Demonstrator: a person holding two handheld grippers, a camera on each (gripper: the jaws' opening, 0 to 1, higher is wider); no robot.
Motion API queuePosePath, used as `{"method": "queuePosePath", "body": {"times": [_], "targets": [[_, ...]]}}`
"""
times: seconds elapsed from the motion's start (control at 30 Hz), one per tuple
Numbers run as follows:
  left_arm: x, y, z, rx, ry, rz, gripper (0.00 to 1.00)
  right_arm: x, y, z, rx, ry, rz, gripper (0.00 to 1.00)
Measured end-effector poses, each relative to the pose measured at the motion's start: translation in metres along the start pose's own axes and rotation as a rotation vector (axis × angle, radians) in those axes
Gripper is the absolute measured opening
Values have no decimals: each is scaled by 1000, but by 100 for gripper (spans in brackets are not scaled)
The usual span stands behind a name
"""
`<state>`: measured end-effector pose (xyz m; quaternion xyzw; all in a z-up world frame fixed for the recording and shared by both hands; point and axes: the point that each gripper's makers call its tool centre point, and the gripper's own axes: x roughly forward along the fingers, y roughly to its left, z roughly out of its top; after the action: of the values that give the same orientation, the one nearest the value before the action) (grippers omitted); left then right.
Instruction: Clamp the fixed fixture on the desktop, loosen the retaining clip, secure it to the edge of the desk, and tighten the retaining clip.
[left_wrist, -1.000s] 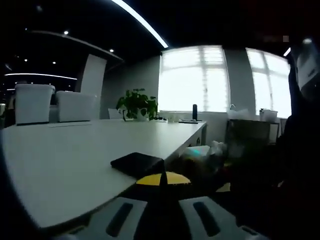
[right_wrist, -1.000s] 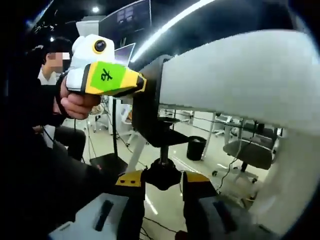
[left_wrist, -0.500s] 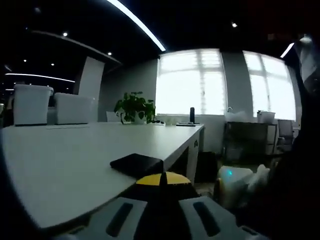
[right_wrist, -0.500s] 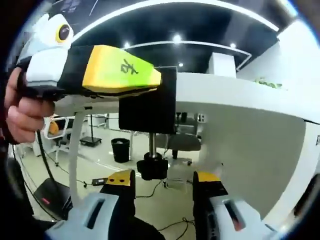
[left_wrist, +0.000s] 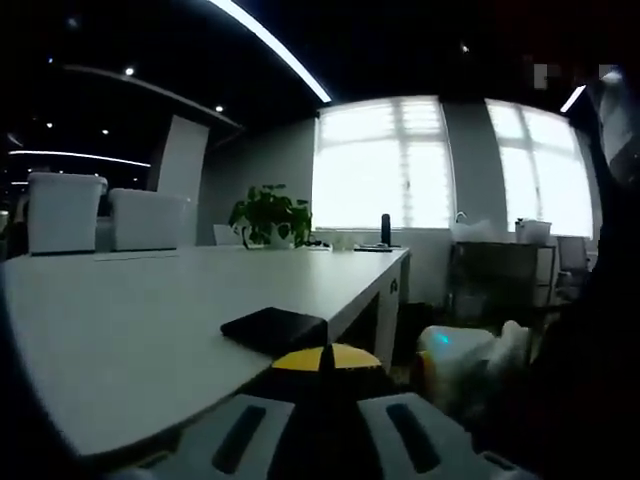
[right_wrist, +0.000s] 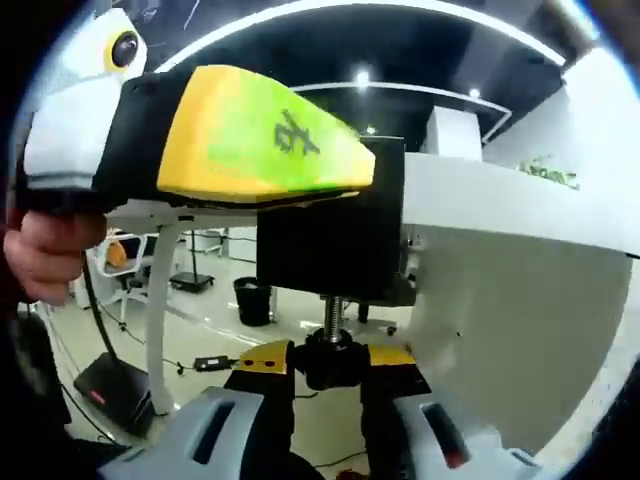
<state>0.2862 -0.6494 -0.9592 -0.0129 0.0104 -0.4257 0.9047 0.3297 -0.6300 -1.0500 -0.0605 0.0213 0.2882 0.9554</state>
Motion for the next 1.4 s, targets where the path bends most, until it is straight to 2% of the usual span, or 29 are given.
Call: {"method": "queuePosePath", "body": {"times": [0.07,0.13,0.2,0.27,0.33,0.43,0.47,0.57,0.6,0.73,0.87,0.9,0.97,1.0,1.03,1.1,1.17,1.2,1.27,1.3,1.33,1.4], "targets": [[0,0,0,-4,-3,3,0,-1,2,1,-44,-11,69,21],[0,0,0,-1,-1,8,0,0,5,1,-38,-21,167,21],[0,0,0,8,11,8,0,2,7,2,-81,-24,266,21],[0,0,-1,11,20,9,0,5,10,1,-97,-30,402,21],[1,0,-1,8,23,14,0,1,14,1,-128,-33,499,21],[1,0,-1,5,29,18,0,-1,19,2,-175,-25,601,21],[1,0,-1,5,30,19,0,6,15,-1,-185,-25,627,21],[1,1,-2,7,32,22,0,7,18,-4,-210,-23,676,21],[1,1,-1,7,32,21,0,5,18,-1,-253,-43,681,21],[1,1,-1,1,29,19,0,2,20,-5,-257,-46,692,21],[2,0,-1,-5,26,13,0,-3,20,-4,-270,-76,649,23],[2,0,-1,-5,28,11,0,-5,17,-8,-270,-59,613,24],[2,0,-1,-2,29,7,0,-11,13,-12,-208,-29,536,35],[2,0,-1,0,27,4,0,-6,4,-12,-180,-29,474,40],[2,0,-1,0,25,2,0,-8,-3,-11,-147,-31,405,40],[3,0,-1,-9,14,-5,0,-16,-6,-7,-80,-33,312,41],[3,0,0,-10,10,-9,0,-19,-4,-2,-72,-28,257,40],[3,0,0,-11,7,-10,0,-16,0,-3,-120,-28,279,39],[3,-1,-1,-16,0,-23,0,-15,1,-4,-151,-8,311,37],[3,-1,0,-14,0,-26,0,-19,7,-6,-160,-5,390,36],[3,-1,-1,-7,2,-25,0,-20,4,-13,-169,28,435,37],[3,-1,0,-8,-1,-20,0,-20,-9,-16,-247,58,406,39]]}}
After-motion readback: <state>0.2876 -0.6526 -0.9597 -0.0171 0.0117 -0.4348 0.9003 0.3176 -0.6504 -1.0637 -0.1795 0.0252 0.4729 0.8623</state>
